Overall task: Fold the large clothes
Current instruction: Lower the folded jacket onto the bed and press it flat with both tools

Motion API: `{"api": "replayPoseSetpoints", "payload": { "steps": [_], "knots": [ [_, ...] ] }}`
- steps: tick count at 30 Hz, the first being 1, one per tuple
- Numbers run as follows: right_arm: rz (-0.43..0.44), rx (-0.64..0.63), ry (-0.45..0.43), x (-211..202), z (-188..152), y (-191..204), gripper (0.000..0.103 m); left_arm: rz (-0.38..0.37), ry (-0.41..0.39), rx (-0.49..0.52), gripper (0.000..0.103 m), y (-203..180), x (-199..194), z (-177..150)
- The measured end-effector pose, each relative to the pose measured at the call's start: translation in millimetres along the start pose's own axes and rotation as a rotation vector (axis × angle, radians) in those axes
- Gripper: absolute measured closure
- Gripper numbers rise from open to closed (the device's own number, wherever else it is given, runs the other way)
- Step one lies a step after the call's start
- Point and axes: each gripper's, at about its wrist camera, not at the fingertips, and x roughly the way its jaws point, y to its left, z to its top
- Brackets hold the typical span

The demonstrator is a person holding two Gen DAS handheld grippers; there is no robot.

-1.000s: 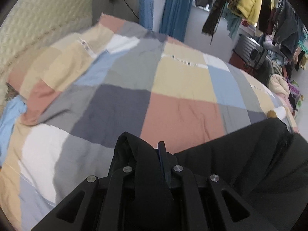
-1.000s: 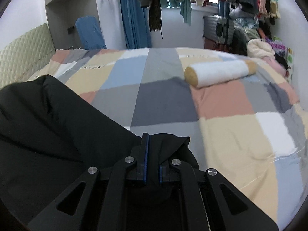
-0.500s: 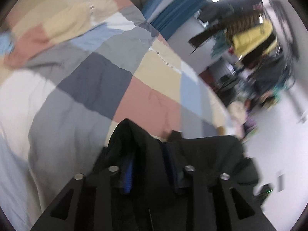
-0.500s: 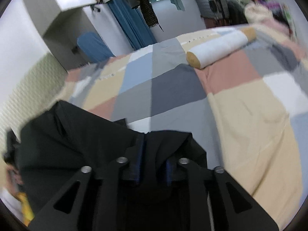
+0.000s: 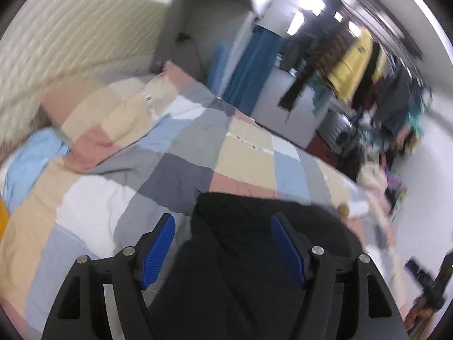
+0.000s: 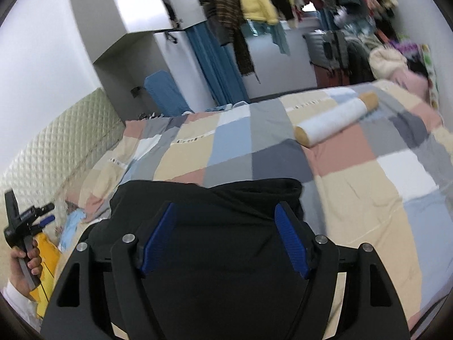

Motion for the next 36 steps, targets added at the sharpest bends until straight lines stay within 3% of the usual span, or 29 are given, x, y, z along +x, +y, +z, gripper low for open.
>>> {"api": "replayPoseSetpoints", "payload": {
  "steps": [8,13,16,26,36],
  "knots": [
    [0.032,-0.123,0.013,46,-35,70,0.027,0.042,-0.082,0.432,0.033,-111,31,-60],
    [-0.041,-0.228,0.063,91,-55,84,0.027,0.079,-0.089,0.557,0.033,-139,72,-92],
    [-0.034,-0.205,0.063,111,-60,75,0.024,0.075,-0.093,0.533,0.033,-137,90,-94],
    [-0.059,-0.144,0.088,157,-51,68,0.01,0.024,0.061,0.416,0.029,-114,141,-77],
    [-0.059,-0.153,0.128,207,-46,66,0.004,0.059,0.073,0.386,0.026,-111,186,-76]
  ]
}}
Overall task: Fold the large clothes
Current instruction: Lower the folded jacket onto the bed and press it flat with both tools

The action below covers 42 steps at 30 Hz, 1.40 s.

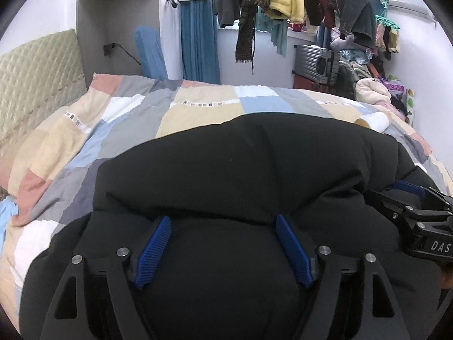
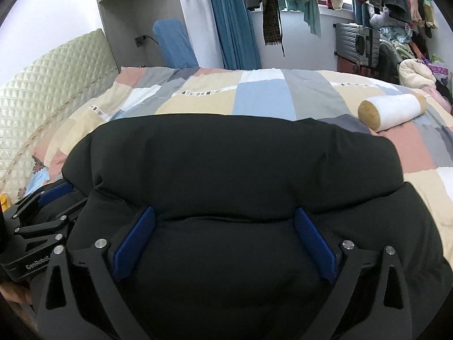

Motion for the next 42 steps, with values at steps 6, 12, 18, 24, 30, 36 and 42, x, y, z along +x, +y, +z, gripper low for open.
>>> {"api": "replayPoseSetpoints", "payload": {
  "steps": [6,12,18,24,30,36,42],
  "knots": [
    [-0.011,-0.009,-0.01,5,-6,1,0.004,0.009,-0.006,0.018,0.026,-4,1,-5],
    [0.033,0.003,-0.059,-15,-11,-3,0.004,-0.034,-0.033,-0.005,0.026,5,-20,-4],
    [0.004,-0.02,-0.091,-47,-7,-13,0.004,0.099,-0.15,-0.049,0.024,44,-59,7],
    [-0.127,-0.096,-0.111,-61,-14,-32,0.004,0.167,-0.101,0.003,0.02,60,-43,-4],
    [-0.106,-0.041,-0.056,-40,-24,-48,0.003,0.131,-0.071,-0.019,0.02,61,-27,-14],
    [-0.118,-0.036,-0.077,-27,-32,-44,0.001,0.08,-0.049,-0.067,0.019,64,-15,-27],
    [-0.129,-0.033,-0.088,-27,-38,-42,0.001,0.106,-0.083,-0.067,0.019,63,-21,-29]
  ]
}}
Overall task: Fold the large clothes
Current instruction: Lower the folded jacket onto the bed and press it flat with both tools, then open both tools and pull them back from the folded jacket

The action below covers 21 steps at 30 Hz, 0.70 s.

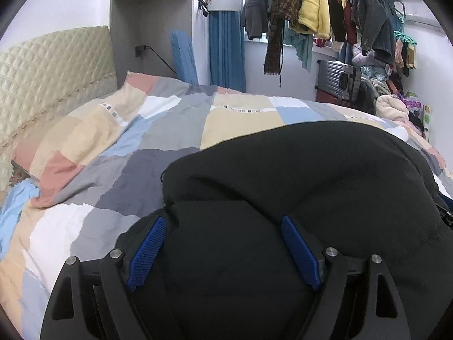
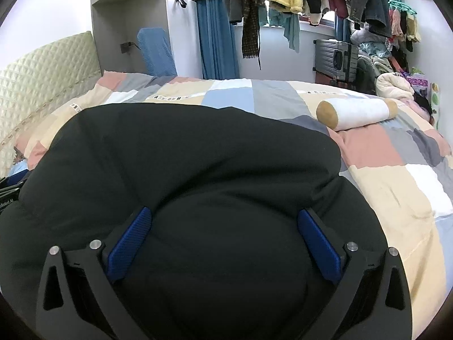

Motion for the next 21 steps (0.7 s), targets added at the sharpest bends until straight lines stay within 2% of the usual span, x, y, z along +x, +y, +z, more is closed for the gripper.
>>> {"api": "replayPoseSetpoints", "payload": {
  "steps": [4,7,11,13,19,21],
  "knots": [
    [-0.003,0.026,-0.024,-17,2,-3,0.0,0.038,-0.045,0.026,0.02,-7,-26,2],
    [0.015,0.071,-0.035,-43,3,-9,0.0,-0.008,-0.067,0.009,0.019,-11,-53,10],
    [0.04,0.118,-0.097,-96,18,-15,0.0,-0.041,-0.144,0.004,0.018,-23,-113,31],
    [0.049,0.128,-0.137,-123,26,-16,0.0,-0.054,-0.196,-0.006,0.01,-26,-145,41],
    [0.049,0.086,-0.236,-208,55,-4,0.0,-0.083,-0.273,-0.029,0.006,-30,-234,71],
    [0.053,0.074,-0.264,-235,63,3,0.0,-0.072,-0.296,-0.02,0.006,-32,-265,78]
  ]
}}
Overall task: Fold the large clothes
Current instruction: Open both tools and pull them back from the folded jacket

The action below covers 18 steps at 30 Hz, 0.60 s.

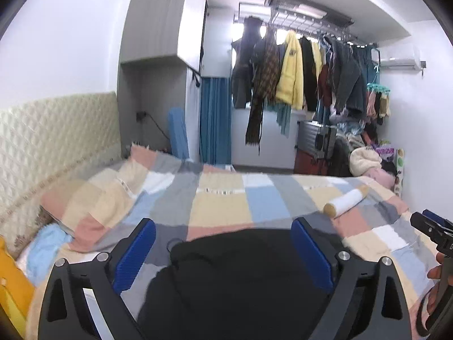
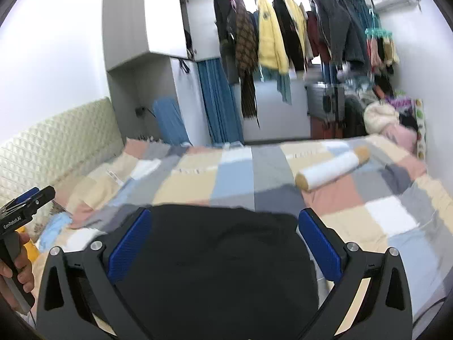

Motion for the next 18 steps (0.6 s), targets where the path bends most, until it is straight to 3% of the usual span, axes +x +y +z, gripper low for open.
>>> {"api": "replayPoseSetpoints", "payload": {
  "steps": [8,18],
  "knots": [
    [0.066,-0.019,-0.138,-105,40,33,0.0,-0.003,-0.107,0.04,0.001,-18,-113,40],
    [0.096,-0.089,-0.233,-195,35,66,0.0,-0.041,-0.18,0.058,0.001,-41,-212,45]
  ]
}}
